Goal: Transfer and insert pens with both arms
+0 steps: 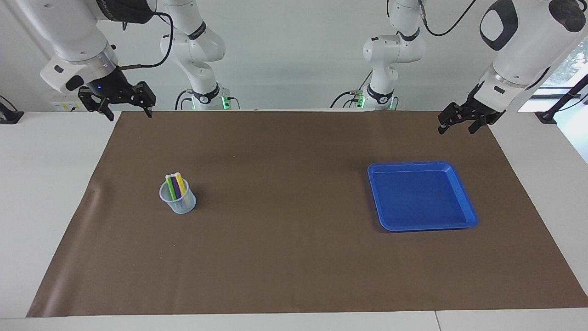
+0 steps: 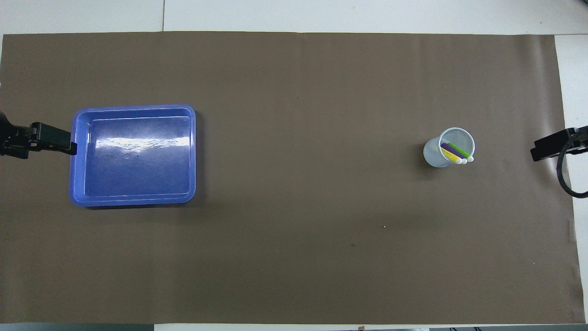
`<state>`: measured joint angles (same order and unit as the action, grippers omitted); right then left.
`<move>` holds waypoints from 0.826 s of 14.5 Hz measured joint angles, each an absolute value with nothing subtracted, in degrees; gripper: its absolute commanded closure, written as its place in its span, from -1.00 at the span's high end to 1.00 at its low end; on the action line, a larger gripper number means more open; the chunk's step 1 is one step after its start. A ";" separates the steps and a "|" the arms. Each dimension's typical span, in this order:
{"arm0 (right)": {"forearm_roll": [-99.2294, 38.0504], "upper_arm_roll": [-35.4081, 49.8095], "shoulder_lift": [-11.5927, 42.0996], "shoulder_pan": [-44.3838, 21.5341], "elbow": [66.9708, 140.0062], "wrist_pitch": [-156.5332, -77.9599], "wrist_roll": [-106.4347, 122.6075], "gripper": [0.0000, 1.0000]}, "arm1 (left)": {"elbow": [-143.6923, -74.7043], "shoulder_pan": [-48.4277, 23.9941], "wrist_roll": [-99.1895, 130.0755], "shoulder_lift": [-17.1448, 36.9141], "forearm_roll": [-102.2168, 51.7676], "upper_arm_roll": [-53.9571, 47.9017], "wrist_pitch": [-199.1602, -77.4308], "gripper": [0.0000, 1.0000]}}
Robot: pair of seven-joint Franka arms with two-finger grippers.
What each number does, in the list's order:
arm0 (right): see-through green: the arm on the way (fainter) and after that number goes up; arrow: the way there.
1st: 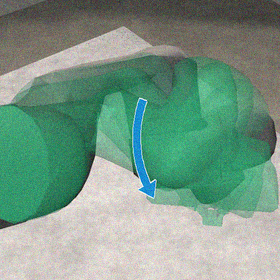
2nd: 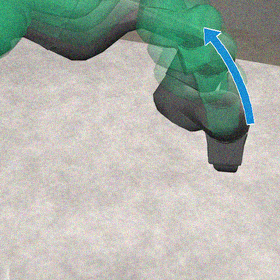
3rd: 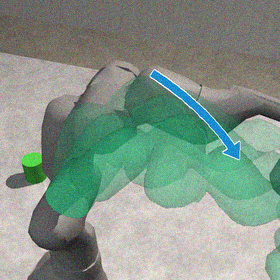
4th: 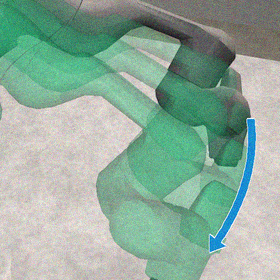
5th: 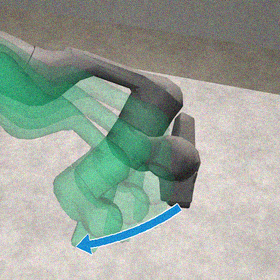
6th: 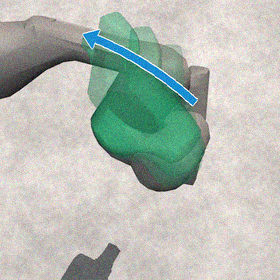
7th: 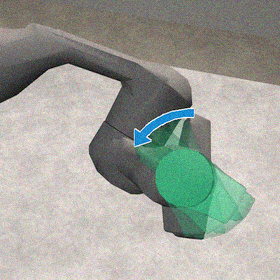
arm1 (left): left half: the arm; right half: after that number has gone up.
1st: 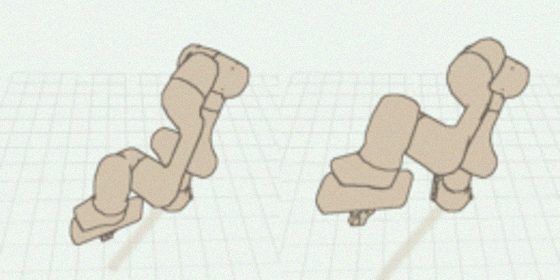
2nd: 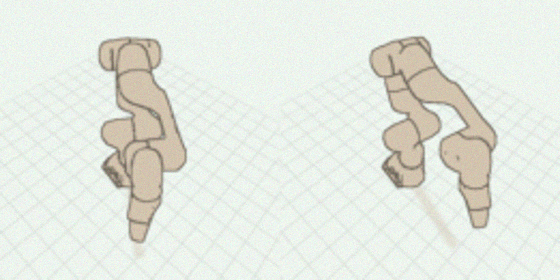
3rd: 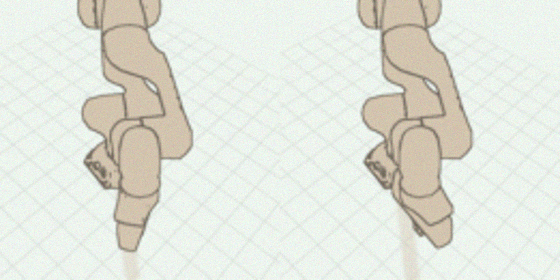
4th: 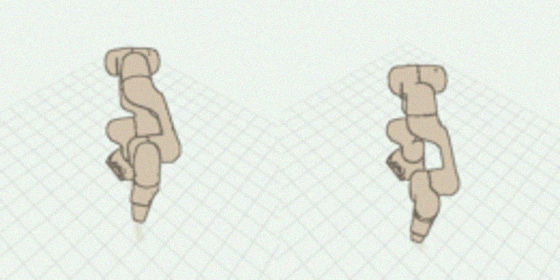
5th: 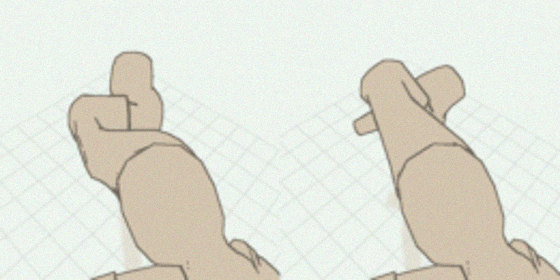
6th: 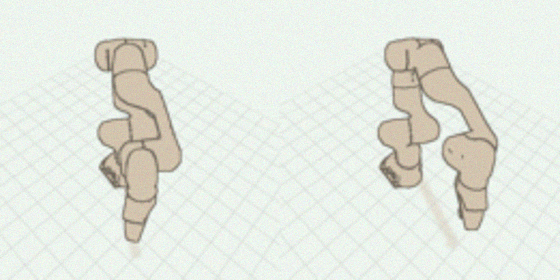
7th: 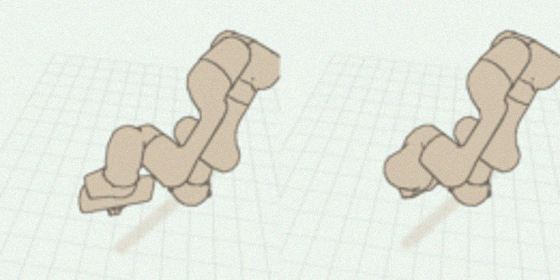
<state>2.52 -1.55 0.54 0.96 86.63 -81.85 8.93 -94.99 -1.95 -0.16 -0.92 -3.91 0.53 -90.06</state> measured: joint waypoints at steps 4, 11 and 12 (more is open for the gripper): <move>2.52 -1.55 0.62 1.04 86.83 -83.21 8.39 1.00 | -94.97 -1.92 -0.16 -0.92 -3.70 0.66 -90.09 1.00; 2.46 -1.55 0.62 1.10 86.87 -83.23 8.36 1.00 | -94.92 -1.93 -0.16 -0.92 -2.37 0.63 -90.09 1.00; 2.43 -1.54 0.62 1.10 86.86 -83.25 8.36 1.00 | -94.92 -1.93 -0.16 -0.92 -2.36 0.63 -90.09 1.00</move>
